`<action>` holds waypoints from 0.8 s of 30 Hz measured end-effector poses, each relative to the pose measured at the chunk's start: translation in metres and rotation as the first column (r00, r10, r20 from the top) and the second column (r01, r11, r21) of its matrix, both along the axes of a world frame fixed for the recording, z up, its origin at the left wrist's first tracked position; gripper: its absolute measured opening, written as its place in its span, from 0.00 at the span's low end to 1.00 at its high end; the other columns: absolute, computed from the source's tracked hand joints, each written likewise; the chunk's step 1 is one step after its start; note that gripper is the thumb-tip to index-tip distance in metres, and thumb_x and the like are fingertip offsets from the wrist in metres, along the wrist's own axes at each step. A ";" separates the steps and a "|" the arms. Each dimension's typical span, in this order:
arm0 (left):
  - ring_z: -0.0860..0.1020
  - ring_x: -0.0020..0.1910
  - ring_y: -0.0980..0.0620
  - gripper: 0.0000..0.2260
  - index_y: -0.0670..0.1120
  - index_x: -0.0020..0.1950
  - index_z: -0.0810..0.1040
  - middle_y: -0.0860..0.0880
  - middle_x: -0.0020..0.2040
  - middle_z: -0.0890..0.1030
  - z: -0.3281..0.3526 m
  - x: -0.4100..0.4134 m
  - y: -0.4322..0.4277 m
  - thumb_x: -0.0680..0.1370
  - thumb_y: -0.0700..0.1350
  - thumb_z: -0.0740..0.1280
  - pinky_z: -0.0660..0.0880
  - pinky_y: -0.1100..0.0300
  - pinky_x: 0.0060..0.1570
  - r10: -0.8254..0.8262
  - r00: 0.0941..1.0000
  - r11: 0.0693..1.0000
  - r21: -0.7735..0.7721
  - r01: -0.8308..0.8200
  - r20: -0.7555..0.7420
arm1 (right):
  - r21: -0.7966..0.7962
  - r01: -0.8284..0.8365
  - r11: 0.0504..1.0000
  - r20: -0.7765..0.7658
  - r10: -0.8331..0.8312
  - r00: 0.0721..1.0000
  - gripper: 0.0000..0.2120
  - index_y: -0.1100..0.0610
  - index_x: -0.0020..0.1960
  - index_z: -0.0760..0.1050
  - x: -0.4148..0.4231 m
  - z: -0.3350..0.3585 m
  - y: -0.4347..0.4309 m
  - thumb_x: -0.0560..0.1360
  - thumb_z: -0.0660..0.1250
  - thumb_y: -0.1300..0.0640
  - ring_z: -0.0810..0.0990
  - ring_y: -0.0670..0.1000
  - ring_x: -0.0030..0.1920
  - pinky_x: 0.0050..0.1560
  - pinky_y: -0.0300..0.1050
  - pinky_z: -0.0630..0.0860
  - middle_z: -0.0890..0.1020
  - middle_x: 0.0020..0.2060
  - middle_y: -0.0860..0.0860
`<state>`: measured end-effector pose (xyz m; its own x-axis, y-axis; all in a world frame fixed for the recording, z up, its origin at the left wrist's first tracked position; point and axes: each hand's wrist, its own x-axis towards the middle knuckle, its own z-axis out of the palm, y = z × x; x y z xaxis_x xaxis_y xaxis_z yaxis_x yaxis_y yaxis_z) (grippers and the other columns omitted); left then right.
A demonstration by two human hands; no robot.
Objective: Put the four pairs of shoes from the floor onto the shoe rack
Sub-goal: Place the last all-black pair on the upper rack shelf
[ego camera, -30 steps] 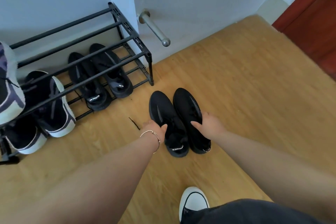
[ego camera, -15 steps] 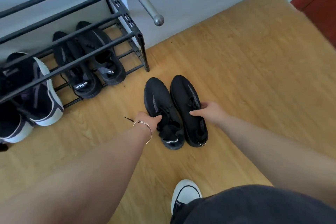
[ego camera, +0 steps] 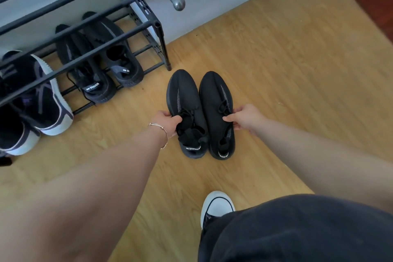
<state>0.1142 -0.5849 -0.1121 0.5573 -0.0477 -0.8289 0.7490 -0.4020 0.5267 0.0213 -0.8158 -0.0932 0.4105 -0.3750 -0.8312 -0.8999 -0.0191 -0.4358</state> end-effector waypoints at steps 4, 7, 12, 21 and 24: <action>0.84 0.49 0.44 0.22 0.43 0.67 0.71 0.43 0.54 0.82 0.011 0.002 0.011 0.75 0.41 0.73 0.83 0.54 0.42 0.019 1.000 1.000 -0.016 -0.019 0.008 | -0.016 0.030 0.999 0.059 -0.029 0.998 0.28 0.65 0.67 0.73 0.000 0.015 0.007 0.71 0.78 0.60 0.84 0.56 0.49 0.51 0.49 0.82 0.82 0.56 0.59; 0.84 0.44 0.44 0.20 0.44 0.65 0.71 0.45 0.48 0.82 0.024 0.003 0.023 0.76 0.41 0.72 0.83 0.57 0.38 0.011 0.999 0.999 -0.035 -0.009 0.038 | -0.013 0.039 0.999 0.106 -0.037 0.994 0.27 0.64 0.66 0.74 0.003 0.025 0.017 0.70 0.78 0.61 0.84 0.57 0.51 0.53 0.50 0.83 0.83 0.56 0.60; 0.83 0.42 0.46 0.21 0.44 0.67 0.72 0.46 0.46 0.82 0.044 0.010 0.058 0.75 0.42 0.73 0.83 0.50 0.52 0.021 0.995 0.999 -0.051 -0.016 0.100 | -0.013 0.001 1.000 0.154 0.001 0.988 0.20 0.62 0.59 0.76 0.012 0.044 0.043 0.70 0.78 0.61 0.86 0.58 0.50 0.56 0.57 0.82 0.84 0.53 0.59; 0.80 0.37 0.48 0.24 0.39 0.66 0.75 0.42 0.49 0.83 0.099 0.029 0.141 0.71 0.43 0.75 0.78 0.61 0.32 0.130 0.982 0.983 -0.145 -0.110 0.137 | -0.013 -0.138 0.990 0.224 0.137 0.965 0.17 0.62 0.55 0.78 0.049 0.098 0.106 0.70 0.78 0.61 0.86 0.57 0.49 0.52 0.54 0.84 0.85 0.51 0.58; 0.79 0.42 0.44 0.10 0.41 0.55 0.78 0.42 0.48 0.81 0.115 0.036 0.160 0.75 0.39 0.72 0.81 0.54 0.45 0.137 0.975 0.983 -0.147 -0.111 0.177 | -0.010 -0.172 0.985 0.181 0.171 0.968 0.22 0.65 0.59 0.76 0.062 0.109 0.120 0.70 0.79 0.60 0.85 0.58 0.49 0.44 0.51 0.85 0.84 0.52 0.60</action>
